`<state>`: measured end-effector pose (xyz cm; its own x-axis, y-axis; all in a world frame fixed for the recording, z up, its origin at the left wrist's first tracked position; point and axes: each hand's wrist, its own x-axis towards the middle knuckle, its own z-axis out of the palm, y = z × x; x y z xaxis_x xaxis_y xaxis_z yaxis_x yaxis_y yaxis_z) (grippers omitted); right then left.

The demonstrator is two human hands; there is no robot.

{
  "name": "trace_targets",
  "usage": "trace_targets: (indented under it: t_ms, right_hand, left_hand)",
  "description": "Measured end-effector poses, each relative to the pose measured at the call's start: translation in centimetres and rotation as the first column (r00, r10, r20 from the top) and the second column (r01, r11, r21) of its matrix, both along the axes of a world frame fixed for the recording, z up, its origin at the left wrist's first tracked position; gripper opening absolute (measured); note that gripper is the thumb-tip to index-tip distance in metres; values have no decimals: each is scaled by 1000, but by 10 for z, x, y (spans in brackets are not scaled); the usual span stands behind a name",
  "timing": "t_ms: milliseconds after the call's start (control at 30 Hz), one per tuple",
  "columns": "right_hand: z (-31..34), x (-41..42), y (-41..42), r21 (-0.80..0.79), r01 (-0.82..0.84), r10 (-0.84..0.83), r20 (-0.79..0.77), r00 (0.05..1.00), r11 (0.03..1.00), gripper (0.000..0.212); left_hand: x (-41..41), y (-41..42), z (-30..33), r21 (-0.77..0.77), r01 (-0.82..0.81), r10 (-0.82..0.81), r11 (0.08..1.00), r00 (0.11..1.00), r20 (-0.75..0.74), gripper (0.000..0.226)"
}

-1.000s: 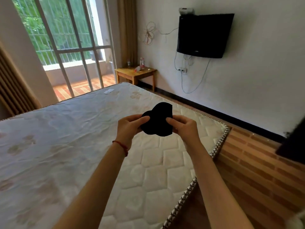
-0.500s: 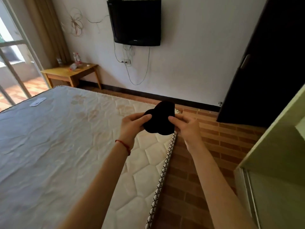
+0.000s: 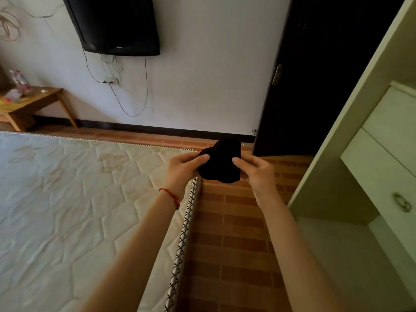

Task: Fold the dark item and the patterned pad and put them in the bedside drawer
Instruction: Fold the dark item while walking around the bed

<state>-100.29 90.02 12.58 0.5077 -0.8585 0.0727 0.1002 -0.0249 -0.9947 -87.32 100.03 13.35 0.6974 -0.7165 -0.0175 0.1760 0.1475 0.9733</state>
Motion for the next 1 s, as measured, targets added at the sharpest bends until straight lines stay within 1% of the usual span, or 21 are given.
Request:
trace_targets:
  t_ms: [100,167,267,367,433,533,600,700,867,933,1000]
  right_hand:
    - [-2,-5,-40,-7,-4,4,1,1000,1000,11]
    - [-5,-8,-66,-9,-3,3,-14,1000,1000,10]
    - [-10,-11,-100,-24,4,-6,-53,999,1000,14]
    - [-14,-9,-128,-8,6,-7,-52,999,1000,13]
    - [-16,-6,-146,1,17,-17,-53,998,1000,18]
    - [-19,3,-176,6,23,-23,-53,998,1000,19]
    - [-21,14,-196,1,24,-24,-54,998,1000,21]
    - [-23,38,-228,8,32,-31,-41,999,999,21]
    - [-22,95,-285,18,69,-68,-38,997,997,20]
    - [-20,118,-307,44,90,-89,-32,996,995,24]
    - [-18,139,-327,51,102,-100,-32,994,994,25]
  left_hand:
    - [-4,-42,-6,11,6,-6,1000,1000,2,7]
    - [-7,-66,-8,31,5,-5,999,1000,-3,15]
    - [-10,-101,-13,43,-1,2,999,999,-34,23]
    - [-7,-131,-20,89,-10,16,996,998,-59,33]
    - [-1,-151,-23,106,-2,9,994,998,-66,31]
    - [12,-182,-26,117,17,-13,993,999,-34,19]
    - [24,-203,-29,125,24,-23,992,1000,-13,15]
    - [48,-235,-32,86,37,-35,996,999,-26,12]
    - [106,-296,-29,63,48,-47,997,999,-15,14]
    - [130,-319,-25,58,73,-72,996,997,-20,18]
    - [153,-340,-22,60,78,-77,995,997,-15,26]
